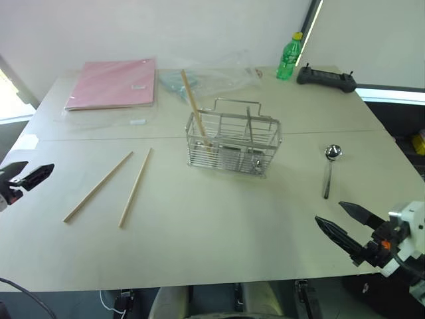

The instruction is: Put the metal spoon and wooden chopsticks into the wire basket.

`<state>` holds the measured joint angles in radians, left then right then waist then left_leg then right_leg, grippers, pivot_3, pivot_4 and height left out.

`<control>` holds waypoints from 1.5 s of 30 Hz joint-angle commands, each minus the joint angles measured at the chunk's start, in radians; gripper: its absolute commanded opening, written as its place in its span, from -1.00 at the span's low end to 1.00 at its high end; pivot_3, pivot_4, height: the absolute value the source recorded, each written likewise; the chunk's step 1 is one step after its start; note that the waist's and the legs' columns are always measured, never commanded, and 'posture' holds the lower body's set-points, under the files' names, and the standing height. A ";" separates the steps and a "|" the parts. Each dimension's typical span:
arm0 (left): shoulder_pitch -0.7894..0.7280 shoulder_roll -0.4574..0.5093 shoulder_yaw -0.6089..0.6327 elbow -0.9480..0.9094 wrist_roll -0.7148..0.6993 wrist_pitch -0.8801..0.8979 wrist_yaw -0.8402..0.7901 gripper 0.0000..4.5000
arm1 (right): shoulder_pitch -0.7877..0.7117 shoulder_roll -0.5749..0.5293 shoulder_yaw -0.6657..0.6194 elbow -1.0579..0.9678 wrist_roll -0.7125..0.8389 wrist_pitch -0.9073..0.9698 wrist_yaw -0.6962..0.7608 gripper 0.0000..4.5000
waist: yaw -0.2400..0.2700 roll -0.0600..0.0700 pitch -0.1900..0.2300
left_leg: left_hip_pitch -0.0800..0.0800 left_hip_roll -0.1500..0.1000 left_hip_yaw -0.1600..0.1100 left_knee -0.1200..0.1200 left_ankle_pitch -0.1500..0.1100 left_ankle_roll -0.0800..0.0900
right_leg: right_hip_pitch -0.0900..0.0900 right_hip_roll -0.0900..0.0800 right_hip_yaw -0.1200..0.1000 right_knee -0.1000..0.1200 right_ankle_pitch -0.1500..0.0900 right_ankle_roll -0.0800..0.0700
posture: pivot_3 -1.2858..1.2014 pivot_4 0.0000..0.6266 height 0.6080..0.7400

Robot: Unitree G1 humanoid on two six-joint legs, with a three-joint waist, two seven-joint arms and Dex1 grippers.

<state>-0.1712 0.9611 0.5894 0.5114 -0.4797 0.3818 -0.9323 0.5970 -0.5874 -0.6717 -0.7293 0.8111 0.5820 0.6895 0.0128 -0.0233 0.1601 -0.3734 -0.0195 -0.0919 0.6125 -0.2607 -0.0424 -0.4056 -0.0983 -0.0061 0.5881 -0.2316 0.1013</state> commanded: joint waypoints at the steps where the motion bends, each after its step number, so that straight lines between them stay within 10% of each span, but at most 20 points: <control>1: -0.013 0.019 -0.004 -0.004 0.015 -0.027 0.000 0.89 | 0.002 0.005 -0.001 -0.035 0.026 -0.018 -0.004 0.90 | 0.000 0.000 0.000 | 0.000 0.000 0.000 0.000 0.000 0.000 | 0.000 0.000 0.000 0.000 0.000 0.000 | 0.03 -0.52 0.82; 28: -0.100 -0.030 -0.048 -0.075 -0.001 0.014 0.025 0.89 | -0.003 0.011 -0.008 -0.046 0.020 -0.024 -0.036 0.90 | 0.000 -0.004 -0.002 | 0.002 0.000 0.002 0.002 0.000 0.000 | -0.001 0.000 0.001 0.008 0.000 0.000 | 0.03 -0.52 0.82; 45: -0.332 -0.222 -0.329 -0.931 -0.449 0.636 0.192 0.89 | -0.429 0.166 0.262 -0.026 -0.065 0.190 -0.697 0.90 | -0.011 -0.002 -0.001 | 0.002 -0.002 0.002 0.004 0.001 0.001 | -0.001 0.003 0.002 0.010 0.001 -0.002 | 0.03 -0.52 0.82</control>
<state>-0.4812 0.7364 0.2453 -0.3730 -0.8778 0.9955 -0.7680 0.1860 -0.4188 -0.4220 -0.7596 0.7739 0.7687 0.0206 0.0021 -0.0250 0.1587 -0.3713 -0.0217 -0.0901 0.6167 -0.2601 -0.0417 -0.4066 -0.0948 -0.0041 0.5981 -0.2305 0.0998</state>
